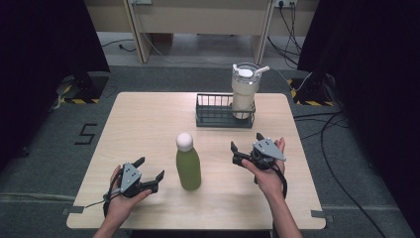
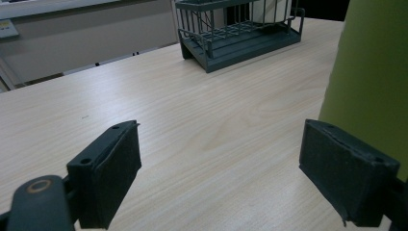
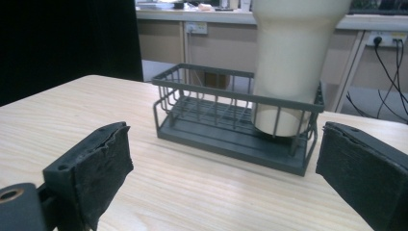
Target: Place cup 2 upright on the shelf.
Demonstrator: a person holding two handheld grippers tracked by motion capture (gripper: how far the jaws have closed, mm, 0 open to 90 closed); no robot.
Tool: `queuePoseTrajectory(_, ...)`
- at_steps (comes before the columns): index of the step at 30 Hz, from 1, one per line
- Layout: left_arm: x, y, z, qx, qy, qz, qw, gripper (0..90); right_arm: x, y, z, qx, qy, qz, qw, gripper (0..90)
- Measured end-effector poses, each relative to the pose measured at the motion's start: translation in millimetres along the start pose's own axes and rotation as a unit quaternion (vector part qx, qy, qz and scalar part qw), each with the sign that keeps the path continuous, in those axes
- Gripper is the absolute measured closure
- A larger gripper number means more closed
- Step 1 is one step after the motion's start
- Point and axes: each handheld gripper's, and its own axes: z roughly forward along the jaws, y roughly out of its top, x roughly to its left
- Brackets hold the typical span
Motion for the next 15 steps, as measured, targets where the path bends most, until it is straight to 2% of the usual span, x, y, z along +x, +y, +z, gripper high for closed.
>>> queuePoseTrajectory(9,-3.7,2.0,-2.8,-0.006,-0.006,0.007,0.9999,13.5,22.4,4.9,-15.8,-0.012,0.033,-0.015,0.9993,4.6)
queuePoseTrajectory(13,-3.7,2.2,-2.5,-0.005,-0.005,0.008,0.9999,13.5,33.4,7.0,-24.0,-0.021,0.062,-0.012,0.9978,2.5)
queuePoseTrajectory(15,-3.5,2.0,-2.7,-0.003,-0.002,0.010,0.9999,13.5,38.0,7.2,-26.5,-0.024,0.073,-0.019,0.9969,0.9)
